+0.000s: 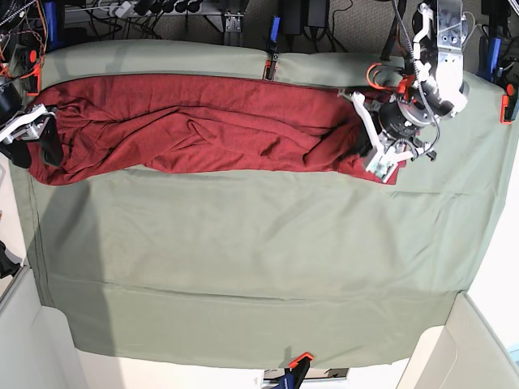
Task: Fold the T-shirt properly
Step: 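Lay the sleeve onto the folded body with the left gripper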
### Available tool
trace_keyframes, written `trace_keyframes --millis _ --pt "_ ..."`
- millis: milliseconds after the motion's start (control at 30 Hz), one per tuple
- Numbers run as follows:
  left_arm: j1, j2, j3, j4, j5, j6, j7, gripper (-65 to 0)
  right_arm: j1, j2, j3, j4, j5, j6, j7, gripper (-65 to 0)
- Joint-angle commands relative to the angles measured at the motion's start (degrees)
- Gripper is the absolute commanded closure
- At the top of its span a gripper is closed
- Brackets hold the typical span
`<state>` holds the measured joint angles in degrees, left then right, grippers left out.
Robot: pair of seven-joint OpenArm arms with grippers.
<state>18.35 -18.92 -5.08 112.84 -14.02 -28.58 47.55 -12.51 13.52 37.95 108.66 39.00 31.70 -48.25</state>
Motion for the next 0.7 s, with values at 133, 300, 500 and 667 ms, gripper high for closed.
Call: trace_keyframes --millis 133,300,500,667 --pt "1.86 -0.48 -1.38 1.07 0.13 -0.63 -1.01 0.0 0.42 0.92 0.26 0.83 1.11 0.0 1.55 -41.1" --pt "1.84 -0.48 -6.47 0.94 -0.24 -0.63 -1.51 -12.6 0.39 0.92 0.26 0.83 1.09 -0.02 1.51 -41.1" --pt "1.81 -0.48 -8.11 -2.49 -5.62 -2.6 -1.46 -33.8 0.39 0.92 0.26 0.83 1.11 -0.02 1.53 -41.1" --pt "1.81 -0.48 -8.63 -5.16 -4.61 -3.34 -1.66 -35.7 0.42 0.92 0.26 0.83 1.11 -0.02 1.55 -41.1"
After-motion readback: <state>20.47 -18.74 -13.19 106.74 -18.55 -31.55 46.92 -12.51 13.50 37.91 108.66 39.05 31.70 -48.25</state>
